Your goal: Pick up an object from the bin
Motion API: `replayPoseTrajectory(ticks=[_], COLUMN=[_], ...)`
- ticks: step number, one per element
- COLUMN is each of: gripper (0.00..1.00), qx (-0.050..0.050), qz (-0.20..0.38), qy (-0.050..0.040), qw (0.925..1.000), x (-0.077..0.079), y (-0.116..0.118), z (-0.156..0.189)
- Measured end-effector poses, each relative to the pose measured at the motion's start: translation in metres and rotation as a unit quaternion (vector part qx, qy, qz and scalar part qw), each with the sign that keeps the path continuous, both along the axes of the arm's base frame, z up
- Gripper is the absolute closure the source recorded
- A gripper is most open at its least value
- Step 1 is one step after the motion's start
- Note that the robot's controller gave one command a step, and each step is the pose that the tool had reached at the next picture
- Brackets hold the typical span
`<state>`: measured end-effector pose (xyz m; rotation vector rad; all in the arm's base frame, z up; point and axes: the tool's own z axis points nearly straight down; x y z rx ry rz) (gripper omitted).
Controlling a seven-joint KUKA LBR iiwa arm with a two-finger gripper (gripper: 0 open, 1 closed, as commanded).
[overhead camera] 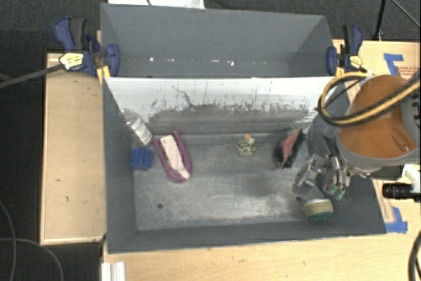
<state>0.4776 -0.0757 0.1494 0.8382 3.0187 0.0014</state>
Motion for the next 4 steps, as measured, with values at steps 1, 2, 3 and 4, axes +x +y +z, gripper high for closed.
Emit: replayPoseTrajectory(ticks=[1, 2, 3, 4], gripper=[0.0, 0.0, 1.0, 1.0], qx=[0.001, 0.001, 0.001, -0.001], qz=[0.001, -0.013, -0.011, -0.003], qy=[0.0037, 0.0058, 0.0042, -0.0012], qw=[1.0, 0.9999, 0.9999, 1.0], x=[-0.001, 0.024, 0.025, 0.039], y=[0.0, -0.018, -0.017, -0.032], z=[-0.004, -0.083, -0.079, 0.079])
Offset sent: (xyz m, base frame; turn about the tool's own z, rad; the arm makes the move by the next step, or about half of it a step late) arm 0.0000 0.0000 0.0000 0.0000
